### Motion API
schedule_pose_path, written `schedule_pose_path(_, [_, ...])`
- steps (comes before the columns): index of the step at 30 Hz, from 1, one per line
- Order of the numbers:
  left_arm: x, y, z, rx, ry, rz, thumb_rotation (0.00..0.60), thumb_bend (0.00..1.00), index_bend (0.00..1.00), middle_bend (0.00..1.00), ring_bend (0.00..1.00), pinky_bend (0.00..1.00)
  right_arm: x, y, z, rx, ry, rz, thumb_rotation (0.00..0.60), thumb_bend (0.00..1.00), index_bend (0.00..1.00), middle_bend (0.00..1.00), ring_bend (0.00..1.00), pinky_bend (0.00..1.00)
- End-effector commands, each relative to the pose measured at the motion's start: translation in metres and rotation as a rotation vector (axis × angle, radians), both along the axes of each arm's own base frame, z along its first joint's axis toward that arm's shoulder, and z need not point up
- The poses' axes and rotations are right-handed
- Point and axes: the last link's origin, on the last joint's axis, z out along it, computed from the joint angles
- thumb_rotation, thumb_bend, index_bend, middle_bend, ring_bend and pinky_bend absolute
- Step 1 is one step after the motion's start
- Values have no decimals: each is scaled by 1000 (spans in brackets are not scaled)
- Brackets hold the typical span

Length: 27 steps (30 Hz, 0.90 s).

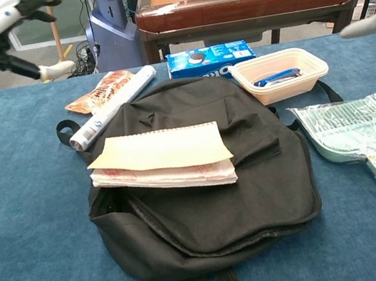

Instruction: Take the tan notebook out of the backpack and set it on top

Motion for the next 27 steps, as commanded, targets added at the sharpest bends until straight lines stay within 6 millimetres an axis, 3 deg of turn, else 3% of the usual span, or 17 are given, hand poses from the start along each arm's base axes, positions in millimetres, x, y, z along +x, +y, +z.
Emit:
schedule_pose_path(1, [-23, -16, 18, 34, 38, 70, 600, 260, 44, 16, 21, 99, -16, 3, 7, 4, 64, -71, 600, 69, 0, 0, 0, 1])
schedule_pose_path(7, [-67, -46, 41, 78, 82, 232, 600, 260, 69, 16, 24, 99, -46, 15, 18, -2, 130, -192, 600, 127, 20, 86, 0, 97])
schedule_pose_path(14, [-107, -89, 55, 110, 151, 403, 600, 260, 89, 16, 33, 90, -73, 33, 18, -21, 143, -269, 600, 135, 40, 94, 0, 105])
schedule_pose_path(20, [-125, -127, 65, 148, 176, 493, 600, 260, 100, 16, 36, 90, -88, 51, 21, -78, 205, -270, 600, 135, 52, 99, 0, 105])
schedule_pose_path(27, [-128, -170, 61, 175, 182, 547, 600, 260, 112, 16, 37, 91, -100, 80, 21, -147, 201, -317, 600, 135, 73, 105, 0, 105])
